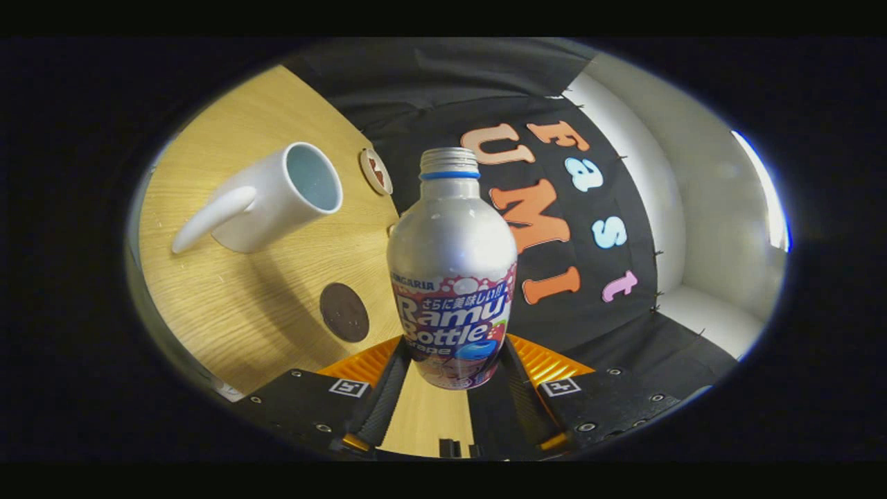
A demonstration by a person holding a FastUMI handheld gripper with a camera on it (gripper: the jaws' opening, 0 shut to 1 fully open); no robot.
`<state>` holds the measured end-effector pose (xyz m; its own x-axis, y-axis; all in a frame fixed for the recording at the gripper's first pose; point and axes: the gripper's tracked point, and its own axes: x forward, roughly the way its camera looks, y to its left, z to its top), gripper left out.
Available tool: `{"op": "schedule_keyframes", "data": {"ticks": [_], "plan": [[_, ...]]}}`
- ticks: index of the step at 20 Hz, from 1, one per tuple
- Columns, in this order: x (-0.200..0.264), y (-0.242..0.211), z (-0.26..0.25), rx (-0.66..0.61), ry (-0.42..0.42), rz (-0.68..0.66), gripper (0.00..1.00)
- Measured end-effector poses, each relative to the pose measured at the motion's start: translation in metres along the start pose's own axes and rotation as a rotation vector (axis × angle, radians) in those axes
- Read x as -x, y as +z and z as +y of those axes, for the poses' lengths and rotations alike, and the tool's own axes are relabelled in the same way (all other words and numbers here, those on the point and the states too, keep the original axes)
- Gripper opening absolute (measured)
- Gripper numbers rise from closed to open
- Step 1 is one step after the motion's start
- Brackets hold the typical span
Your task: Take the bottle from table, then pour the juice into the cup, finally place the bottle on the coaster
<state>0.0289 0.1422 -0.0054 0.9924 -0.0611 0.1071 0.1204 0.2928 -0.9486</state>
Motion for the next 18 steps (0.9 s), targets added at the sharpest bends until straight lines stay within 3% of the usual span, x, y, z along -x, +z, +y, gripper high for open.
{"op": "schedule_keyframes", "data": {"ticks": [18], "plan": [[-0.004,0.018,-0.006,0.266,-0.005,-0.062,0.75]]}}
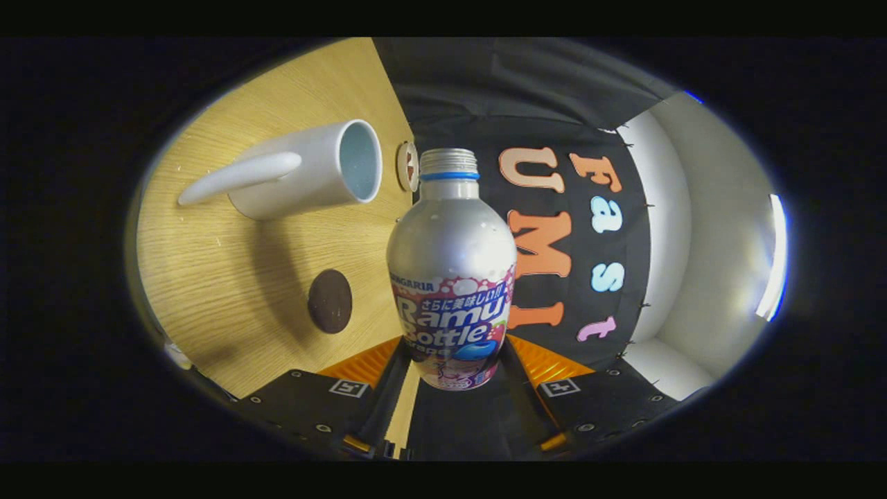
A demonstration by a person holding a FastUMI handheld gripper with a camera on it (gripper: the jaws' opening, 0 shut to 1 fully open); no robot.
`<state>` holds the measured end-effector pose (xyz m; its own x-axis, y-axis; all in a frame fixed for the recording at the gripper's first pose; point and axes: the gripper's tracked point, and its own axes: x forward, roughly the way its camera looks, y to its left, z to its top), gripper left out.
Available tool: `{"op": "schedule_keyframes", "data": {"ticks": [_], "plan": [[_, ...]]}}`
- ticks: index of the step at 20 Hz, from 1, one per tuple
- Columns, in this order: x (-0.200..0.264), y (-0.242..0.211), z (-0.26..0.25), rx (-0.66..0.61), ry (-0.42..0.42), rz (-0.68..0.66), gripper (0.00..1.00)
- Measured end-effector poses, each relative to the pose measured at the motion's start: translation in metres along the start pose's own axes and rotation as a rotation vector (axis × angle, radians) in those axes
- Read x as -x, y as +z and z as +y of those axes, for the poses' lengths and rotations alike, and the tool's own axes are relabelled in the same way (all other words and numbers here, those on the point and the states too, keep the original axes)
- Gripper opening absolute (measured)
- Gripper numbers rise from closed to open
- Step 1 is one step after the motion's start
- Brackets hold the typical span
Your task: Take the bottle from table, then pour the juice into the cup, finally place the bottle on the coaster
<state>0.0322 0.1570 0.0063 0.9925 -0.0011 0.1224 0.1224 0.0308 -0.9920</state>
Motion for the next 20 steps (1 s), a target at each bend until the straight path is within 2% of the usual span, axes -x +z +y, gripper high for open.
{"op": "schedule_keyframes", "data": {"ticks": [14,20], "plan": [[-0.004,0.009,-0.016,0.153,-0.051,-0.028,0.75],[-0.010,0.015,-0.016,0.160,-0.046,-0.040,0.74]]}}
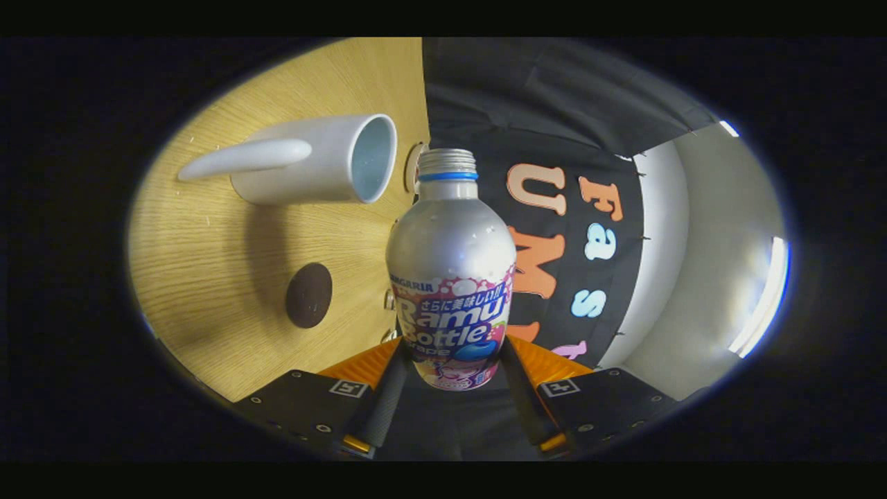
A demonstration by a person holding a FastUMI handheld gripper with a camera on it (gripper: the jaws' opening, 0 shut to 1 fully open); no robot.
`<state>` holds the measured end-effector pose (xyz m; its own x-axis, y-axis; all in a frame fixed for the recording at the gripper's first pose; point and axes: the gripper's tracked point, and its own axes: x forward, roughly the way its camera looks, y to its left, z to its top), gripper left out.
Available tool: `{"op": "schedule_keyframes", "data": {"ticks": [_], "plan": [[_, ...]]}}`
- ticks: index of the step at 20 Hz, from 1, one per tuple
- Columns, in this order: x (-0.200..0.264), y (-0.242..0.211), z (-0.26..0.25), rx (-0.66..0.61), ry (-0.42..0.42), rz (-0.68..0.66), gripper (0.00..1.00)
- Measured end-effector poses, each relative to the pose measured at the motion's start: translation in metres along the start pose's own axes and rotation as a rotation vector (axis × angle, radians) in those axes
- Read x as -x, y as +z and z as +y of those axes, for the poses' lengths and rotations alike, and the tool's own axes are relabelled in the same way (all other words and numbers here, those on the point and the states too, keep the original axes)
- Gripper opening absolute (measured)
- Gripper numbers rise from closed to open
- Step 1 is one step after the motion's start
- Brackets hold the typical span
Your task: Take the bottle from table, then pour the juice into the cup, finally place the bottle on the coaster
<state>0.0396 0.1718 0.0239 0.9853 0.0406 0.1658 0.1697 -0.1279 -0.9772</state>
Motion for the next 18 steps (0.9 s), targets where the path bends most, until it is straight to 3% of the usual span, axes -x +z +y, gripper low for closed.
{"op": "schedule_keyframes", "data": {"ticks": [18], "plan": [[-0.0019,0.0012,-0.0013,0.082,0.005,-0.015,0.74]]}}
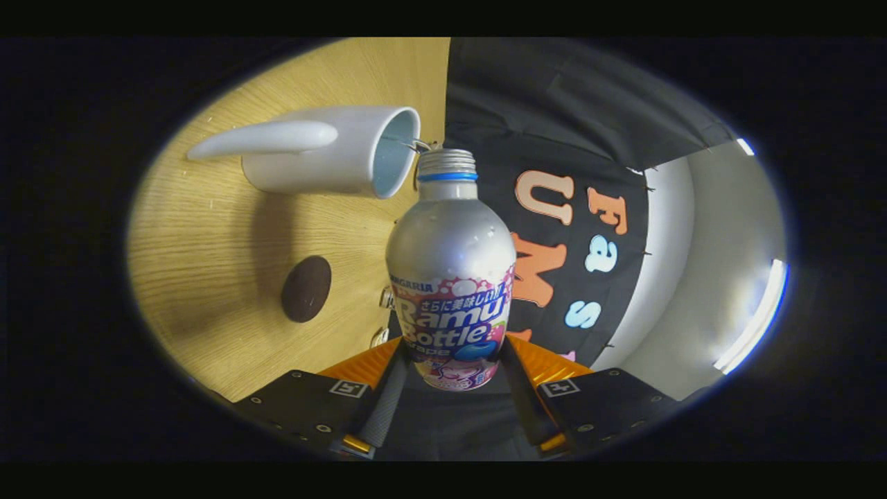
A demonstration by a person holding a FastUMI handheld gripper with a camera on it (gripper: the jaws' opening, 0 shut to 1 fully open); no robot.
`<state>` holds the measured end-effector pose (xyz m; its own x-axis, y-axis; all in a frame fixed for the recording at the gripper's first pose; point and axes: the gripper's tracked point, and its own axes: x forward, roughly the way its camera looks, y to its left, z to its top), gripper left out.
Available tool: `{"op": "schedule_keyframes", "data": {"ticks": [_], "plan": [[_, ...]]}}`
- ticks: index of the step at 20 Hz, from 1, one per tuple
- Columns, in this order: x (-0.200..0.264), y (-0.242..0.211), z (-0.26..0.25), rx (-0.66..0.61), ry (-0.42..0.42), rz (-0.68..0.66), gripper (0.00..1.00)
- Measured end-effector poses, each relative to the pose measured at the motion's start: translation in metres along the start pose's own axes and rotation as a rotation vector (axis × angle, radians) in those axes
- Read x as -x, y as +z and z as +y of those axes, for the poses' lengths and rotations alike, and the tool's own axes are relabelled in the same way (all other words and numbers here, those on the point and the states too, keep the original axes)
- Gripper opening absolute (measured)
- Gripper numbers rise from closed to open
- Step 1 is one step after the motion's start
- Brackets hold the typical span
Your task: Take the bottle from table, then pour the juice into the cup, finally place the bottle on the coaster
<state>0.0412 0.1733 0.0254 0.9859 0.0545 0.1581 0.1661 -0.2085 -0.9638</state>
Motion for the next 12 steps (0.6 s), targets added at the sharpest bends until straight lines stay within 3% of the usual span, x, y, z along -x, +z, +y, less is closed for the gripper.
{"op": "schedule_keyframes", "data": {"ticks": [12], "plan": [[-0.0008,-0.0013,0.0003,0.012,0.016,-0.005,0.74]]}}
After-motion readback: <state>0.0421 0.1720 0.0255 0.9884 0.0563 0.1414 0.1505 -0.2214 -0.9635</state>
